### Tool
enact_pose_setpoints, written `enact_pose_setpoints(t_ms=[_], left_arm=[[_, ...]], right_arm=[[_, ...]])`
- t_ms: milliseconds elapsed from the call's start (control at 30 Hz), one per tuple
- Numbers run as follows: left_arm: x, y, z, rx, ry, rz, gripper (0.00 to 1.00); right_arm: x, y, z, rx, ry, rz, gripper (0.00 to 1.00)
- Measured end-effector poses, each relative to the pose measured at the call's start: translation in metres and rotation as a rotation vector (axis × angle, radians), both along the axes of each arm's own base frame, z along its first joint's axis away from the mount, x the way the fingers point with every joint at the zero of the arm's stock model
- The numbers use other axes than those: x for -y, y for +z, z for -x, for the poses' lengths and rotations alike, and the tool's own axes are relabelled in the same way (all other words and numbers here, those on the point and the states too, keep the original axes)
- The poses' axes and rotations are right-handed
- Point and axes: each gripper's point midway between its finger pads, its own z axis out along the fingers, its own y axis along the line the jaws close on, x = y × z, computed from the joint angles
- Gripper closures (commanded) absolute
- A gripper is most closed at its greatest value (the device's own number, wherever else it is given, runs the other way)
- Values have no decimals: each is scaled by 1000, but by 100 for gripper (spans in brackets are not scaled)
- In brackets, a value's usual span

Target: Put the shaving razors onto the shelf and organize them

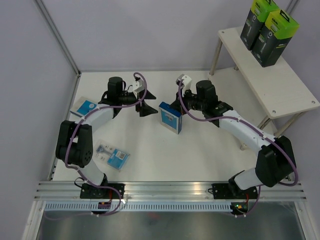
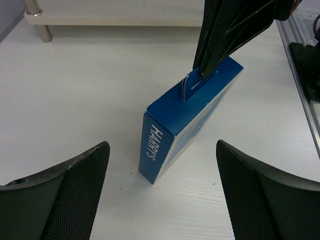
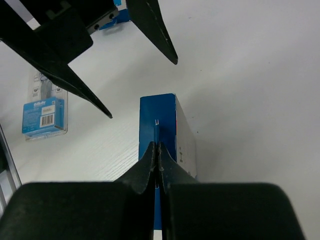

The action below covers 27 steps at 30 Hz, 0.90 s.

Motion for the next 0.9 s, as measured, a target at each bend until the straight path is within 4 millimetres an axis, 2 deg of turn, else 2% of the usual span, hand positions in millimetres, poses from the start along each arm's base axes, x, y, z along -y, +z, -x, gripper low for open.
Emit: enact_pose_setpoints(t_ms=[167,400,633,733,767,833,867,900], left_arm=[[14,-18,2,1,-94,21,11],[45,-18,6,60,-222,34,17],[60,-28,8,44,-280,40,27],[63,-37,11,19,-294,38,36],[63,-40,12,12,-297,35,43],[63,-43,16,0,-306,31,52],[64,-43,17,5,-312,31,60],[65,-43,18,11,-317,32,65]], right_arm=[[0,-1,4,22,31,13,99],[-1,0,7,35,65,16,100],[-2,-1,10,40,86,21,100],[-2,-2,10,40,87,25,100],[-2,-2,10,39,87,25,100],[-1,-2,10,39,85,26,98],[-1,-3,9,39,81,28,94],[1,-3,8,40,74,30,82]])
